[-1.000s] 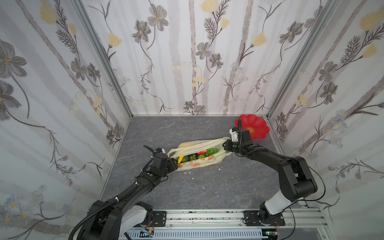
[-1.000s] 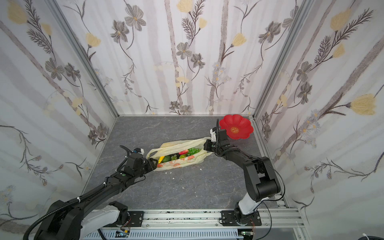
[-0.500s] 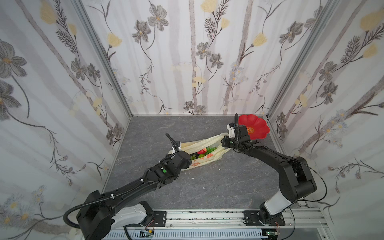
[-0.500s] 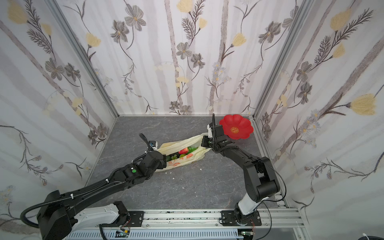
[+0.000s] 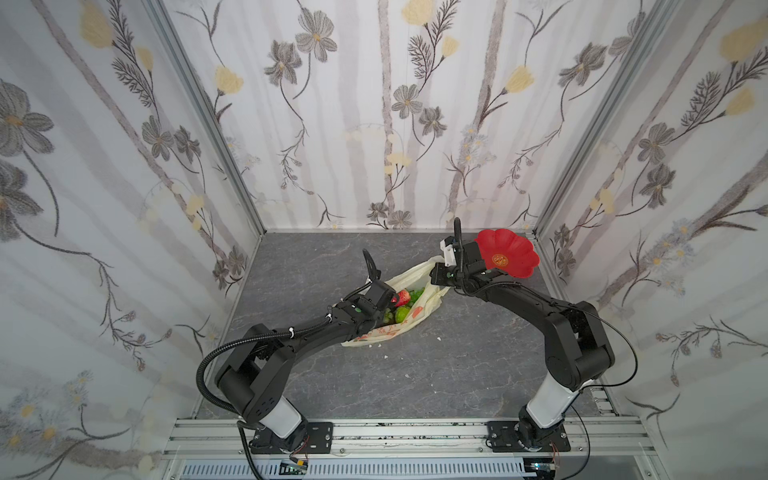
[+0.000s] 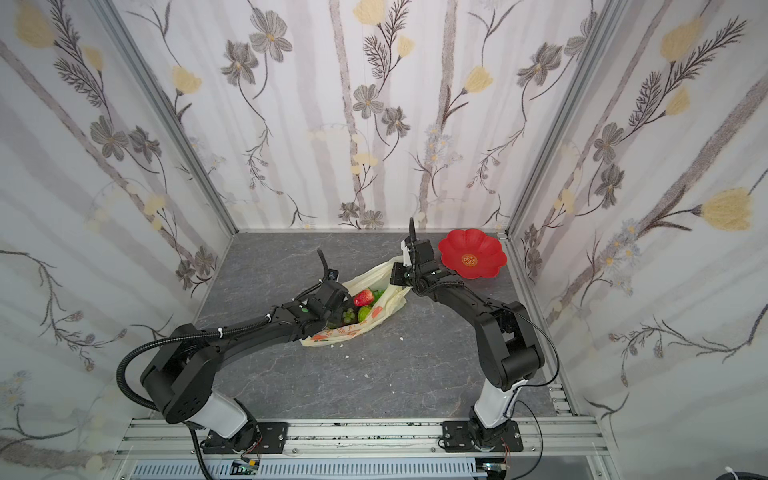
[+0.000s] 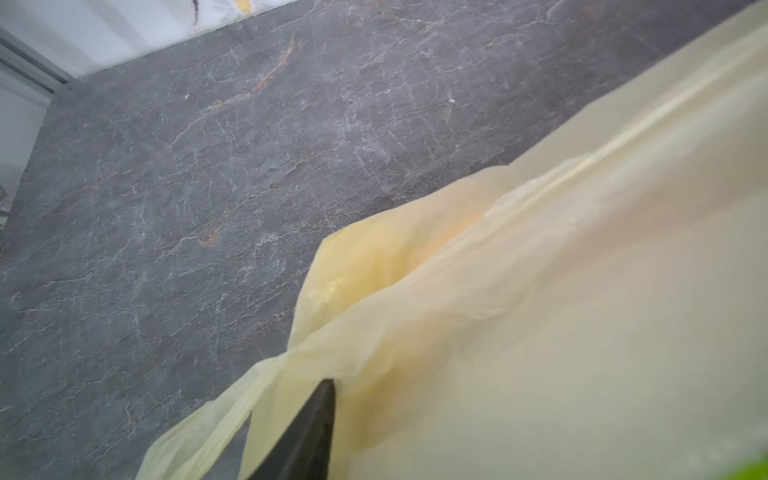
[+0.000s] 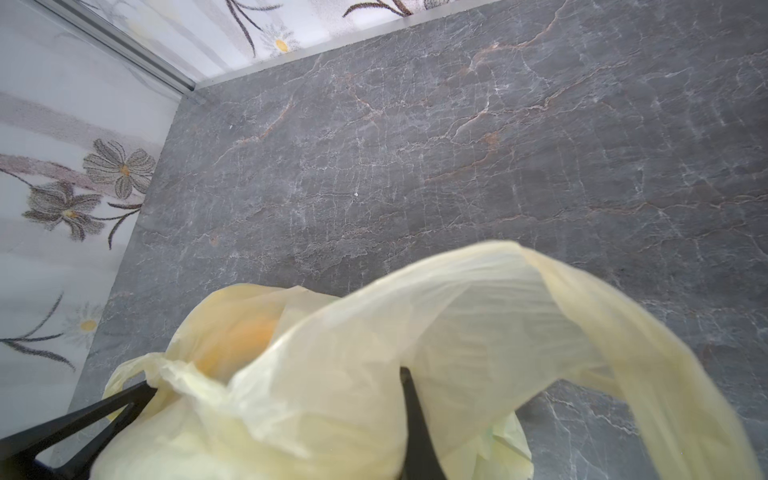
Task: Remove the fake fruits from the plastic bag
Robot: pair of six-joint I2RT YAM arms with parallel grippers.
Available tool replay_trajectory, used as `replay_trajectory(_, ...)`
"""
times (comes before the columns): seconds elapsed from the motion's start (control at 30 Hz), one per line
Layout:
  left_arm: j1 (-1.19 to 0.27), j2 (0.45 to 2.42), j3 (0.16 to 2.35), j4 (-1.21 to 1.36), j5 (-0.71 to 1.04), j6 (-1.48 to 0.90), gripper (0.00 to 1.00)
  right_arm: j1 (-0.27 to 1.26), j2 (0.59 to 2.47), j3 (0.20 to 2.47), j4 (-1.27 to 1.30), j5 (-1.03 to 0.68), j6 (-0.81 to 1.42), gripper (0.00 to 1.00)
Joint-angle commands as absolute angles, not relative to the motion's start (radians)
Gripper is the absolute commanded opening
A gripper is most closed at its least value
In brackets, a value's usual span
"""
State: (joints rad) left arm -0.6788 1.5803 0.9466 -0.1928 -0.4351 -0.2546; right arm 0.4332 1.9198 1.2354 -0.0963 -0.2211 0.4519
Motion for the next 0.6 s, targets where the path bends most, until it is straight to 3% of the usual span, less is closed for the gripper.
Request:
replay_trajectory(0.0, -0.613, 1.575, 0.954, -0.120, -0.318, -0.297, 0.23, 0.441, 1.969, 1.295, -0.112, -0.221, 0.414, 0.00)
replay_trajectory(0.1, -0.507, 1.555, 0.921, -0.060, -0.179, -0.380, 0.09, 0.456, 2.039, 1.378, -0.153, -0.200, 0.385, 0.00)
replay_trajectory(0.2, -0.404, 1.558, 0.887, -0.008, -0.019, -0.458, 0.00, 0.472, 2.091, 1.456, -0.208, -0.121, 0.374, 0.21)
replay_trajectory(0.33, -0.353, 1.572, 0.871, 0.000, 0.072, -0.509, 0.00, 0.508, 2.028, 1.448, -0.262, 0.050, 0.379, 0.55)
replay_trajectory(0.43, -0.332, 1.581, 0.864, 0.007, 0.099, -0.532, 0.00, 0.560, 1.945, 1.411, -0.306, 0.197, 0.386, 0.69)
replay_trajectory(0.57, -0.322, 1.589, 0.868, 0.015, 0.107, -0.545, 0.00, 0.654, 1.856, 1.329, -0.310, 0.324, 0.414, 0.77)
